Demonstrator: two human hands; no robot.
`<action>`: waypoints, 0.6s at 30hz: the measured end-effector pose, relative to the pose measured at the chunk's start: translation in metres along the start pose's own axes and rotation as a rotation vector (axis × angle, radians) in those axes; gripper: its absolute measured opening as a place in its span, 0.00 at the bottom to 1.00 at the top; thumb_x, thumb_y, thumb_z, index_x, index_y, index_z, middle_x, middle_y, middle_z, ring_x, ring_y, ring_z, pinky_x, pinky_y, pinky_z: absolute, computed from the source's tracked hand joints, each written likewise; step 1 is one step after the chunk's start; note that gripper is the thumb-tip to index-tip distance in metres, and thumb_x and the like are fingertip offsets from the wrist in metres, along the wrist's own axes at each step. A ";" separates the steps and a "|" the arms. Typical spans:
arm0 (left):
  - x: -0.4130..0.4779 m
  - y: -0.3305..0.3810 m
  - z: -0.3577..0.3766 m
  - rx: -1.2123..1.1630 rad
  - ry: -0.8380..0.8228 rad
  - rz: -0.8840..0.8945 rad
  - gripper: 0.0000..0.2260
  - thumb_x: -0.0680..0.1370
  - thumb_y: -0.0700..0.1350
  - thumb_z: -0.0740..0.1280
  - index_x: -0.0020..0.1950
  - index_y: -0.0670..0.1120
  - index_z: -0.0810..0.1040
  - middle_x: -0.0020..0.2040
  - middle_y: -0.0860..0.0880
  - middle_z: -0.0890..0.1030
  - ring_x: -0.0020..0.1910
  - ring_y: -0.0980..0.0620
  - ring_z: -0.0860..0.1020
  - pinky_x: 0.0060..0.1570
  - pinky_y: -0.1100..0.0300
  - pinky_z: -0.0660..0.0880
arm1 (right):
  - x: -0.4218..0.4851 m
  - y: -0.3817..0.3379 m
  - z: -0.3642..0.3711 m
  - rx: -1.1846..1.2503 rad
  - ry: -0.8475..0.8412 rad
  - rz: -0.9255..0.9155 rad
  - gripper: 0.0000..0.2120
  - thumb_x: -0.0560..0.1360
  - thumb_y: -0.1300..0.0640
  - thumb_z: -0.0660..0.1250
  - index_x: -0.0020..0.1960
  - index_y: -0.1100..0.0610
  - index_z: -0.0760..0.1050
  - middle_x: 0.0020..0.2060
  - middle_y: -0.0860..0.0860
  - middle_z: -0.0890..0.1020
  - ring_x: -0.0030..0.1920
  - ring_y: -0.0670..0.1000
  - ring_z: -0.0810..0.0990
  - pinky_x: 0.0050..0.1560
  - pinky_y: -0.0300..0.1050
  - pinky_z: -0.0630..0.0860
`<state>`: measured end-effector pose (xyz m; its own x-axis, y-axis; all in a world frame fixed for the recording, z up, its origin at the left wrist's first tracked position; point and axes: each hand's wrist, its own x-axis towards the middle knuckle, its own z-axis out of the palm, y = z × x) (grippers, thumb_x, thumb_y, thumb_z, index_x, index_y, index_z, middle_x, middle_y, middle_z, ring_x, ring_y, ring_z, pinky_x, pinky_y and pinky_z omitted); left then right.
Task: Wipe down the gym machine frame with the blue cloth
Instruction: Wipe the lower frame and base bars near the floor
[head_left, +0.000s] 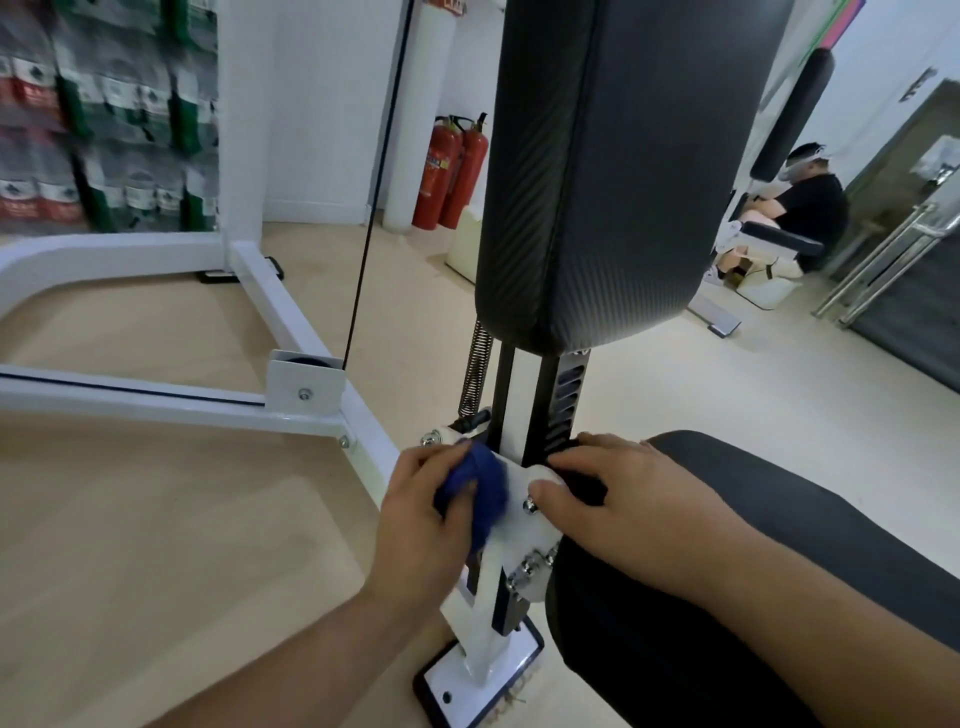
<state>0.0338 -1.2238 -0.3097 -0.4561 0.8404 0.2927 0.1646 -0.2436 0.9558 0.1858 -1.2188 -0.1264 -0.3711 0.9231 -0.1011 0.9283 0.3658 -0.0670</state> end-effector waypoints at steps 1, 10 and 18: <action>0.008 0.003 0.000 0.009 0.029 0.002 0.16 0.79 0.38 0.69 0.64 0.52 0.80 0.58 0.58 0.74 0.58 0.60 0.76 0.59 0.70 0.72 | -0.008 0.001 -0.005 -0.028 -0.066 -0.007 0.22 0.80 0.32 0.55 0.67 0.39 0.76 0.67 0.39 0.75 0.73 0.45 0.66 0.72 0.42 0.63; -0.028 -0.008 0.024 -0.053 -0.047 -0.042 0.21 0.77 0.36 0.73 0.62 0.59 0.78 0.62 0.56 0.73 0.62 0.59 0.75 0.58 0.73 0.71 | -0.028 -0.001 -0.009 -0.109 -0.141 0.066 0.39 0.73 0.23 0.45 0.80 0.39 0.54 0.81 0.39 0.53 0.81 0.45 0.45 0.79 0.46 0.44; -0.057 -0.008 0.033 -0.075 -0.122 -0.113 0.18 0.76 0.34 0.73 0.58 0.55 0.82 0.50 0.57 0.73 0.43 0.54 0.80 0.42 0.64 0.78 | -0.023 0.000 -0.002 -0.126 -0.097 0.020 0.38 0.69 0.21 0.44 0.73 0.36 0.62 0.71 0.36 0.62 0.76 0.43 0.54 0.78 0.43 0.50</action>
<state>0.0870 -1.2538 -0.3344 -0.3577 0.9160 0.1819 0.0503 -0.1756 0.9832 0.1950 -1.2401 -0.1218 -0.3473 0.9169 -0.1966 0.9291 0.3649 0.0606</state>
